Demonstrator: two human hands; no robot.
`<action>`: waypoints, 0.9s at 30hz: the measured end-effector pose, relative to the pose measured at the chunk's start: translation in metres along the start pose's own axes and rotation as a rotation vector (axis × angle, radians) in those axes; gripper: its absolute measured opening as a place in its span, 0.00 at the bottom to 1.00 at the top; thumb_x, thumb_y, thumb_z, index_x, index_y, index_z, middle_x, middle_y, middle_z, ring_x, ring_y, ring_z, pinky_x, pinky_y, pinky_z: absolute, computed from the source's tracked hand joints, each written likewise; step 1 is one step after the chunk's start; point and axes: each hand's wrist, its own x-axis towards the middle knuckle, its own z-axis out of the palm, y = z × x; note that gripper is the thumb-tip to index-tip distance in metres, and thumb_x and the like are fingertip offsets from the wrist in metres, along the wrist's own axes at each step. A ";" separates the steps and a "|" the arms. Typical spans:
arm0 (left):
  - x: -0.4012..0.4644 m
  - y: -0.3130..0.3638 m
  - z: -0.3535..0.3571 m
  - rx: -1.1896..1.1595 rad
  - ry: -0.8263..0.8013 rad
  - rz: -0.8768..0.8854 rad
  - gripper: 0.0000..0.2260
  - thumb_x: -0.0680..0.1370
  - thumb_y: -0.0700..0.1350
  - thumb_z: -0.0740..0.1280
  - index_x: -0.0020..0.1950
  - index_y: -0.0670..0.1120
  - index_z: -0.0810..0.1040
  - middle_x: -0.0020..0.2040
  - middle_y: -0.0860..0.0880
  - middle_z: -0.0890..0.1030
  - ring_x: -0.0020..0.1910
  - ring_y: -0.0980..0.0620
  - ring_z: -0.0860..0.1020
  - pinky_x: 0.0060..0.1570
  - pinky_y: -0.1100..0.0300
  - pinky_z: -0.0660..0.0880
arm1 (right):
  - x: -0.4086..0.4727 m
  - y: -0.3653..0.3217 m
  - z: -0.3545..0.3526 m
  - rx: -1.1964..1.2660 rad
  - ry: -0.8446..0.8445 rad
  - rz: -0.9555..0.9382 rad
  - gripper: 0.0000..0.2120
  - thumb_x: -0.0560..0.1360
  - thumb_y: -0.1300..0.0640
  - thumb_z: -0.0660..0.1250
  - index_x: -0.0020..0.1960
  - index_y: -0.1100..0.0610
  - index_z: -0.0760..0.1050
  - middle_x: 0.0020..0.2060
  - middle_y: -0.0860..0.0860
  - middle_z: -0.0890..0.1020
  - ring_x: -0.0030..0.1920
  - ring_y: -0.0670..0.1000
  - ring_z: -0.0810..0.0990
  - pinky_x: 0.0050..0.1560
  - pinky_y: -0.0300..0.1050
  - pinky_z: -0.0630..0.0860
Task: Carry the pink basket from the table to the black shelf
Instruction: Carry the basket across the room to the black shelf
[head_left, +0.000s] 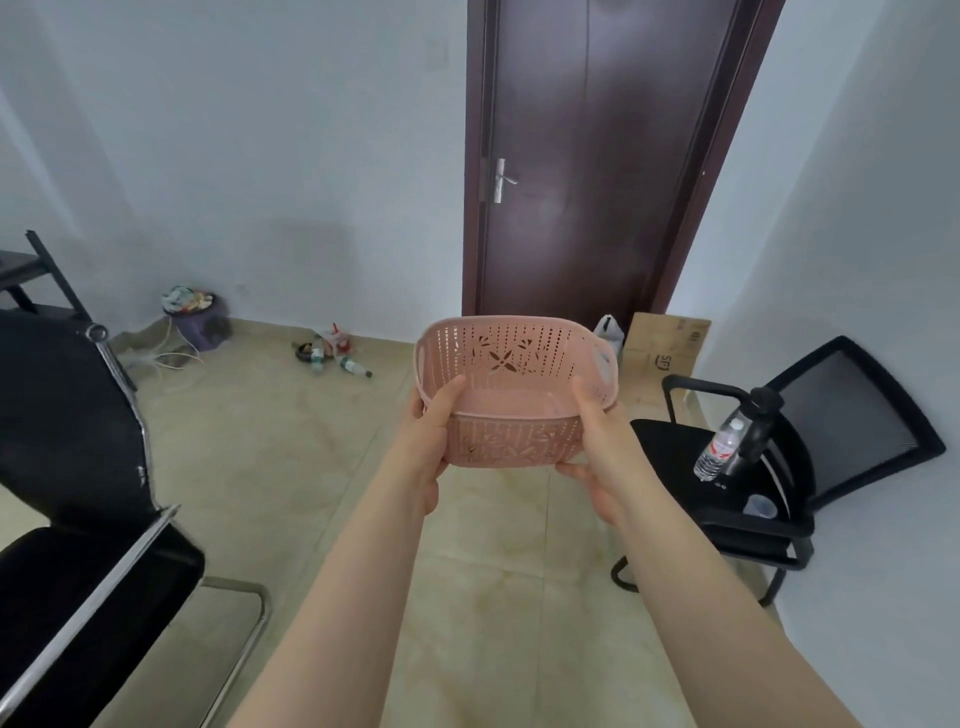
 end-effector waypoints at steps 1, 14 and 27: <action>0.014 0.004 0.001 -0.006 0.008 0.002 0.16 0.79 0.53 0.67 0.65 0.57 0.70 0.49 0.59 0.78 0.46 0.60 0.77 0.41 0.60 0.72 | 0.016 -0.002 0.005 -0.005 -0.001 0.005 0.24 0.81 0.43 0.57 0.76 0.46 0.60 0.60 0.47 0.74 0.45 0.43 0.74 0.50 0.51 0.74; 0.231 0.061 0.027 -0.083 0.220 0.050 0.20 0.78 0.53 0.67 0.70 0.54 0.71 0.48 0.59 0.79 0.44 0.60 0.77 0.42 0.61 0.73 | 0.268 -0.033 0.076 -0.054 -0.116 0.078 0.30 0.79 0.40 0.60 0.76 0.51 0.58 0.63 0.49 0.74 0.50 0.48 0.77 0.56 0.56 0.76; 0.380 0.124 0.021 -0.134 0.414 0.115 0.19 0.78 0.53 0.67 0.69 0.54 0.72 0.48 0.58 0.79 0.44 0.60 0.77 0.41 0.60 0.73 | 0.434 -0.071 0.161 -0.139 -0.302 0.121 0.33 0.78 0.38 0.60 0.78 0.51 0.56 0.65 0.47 0.71 0.59 0.53 0.74 0.65 0.60 0.73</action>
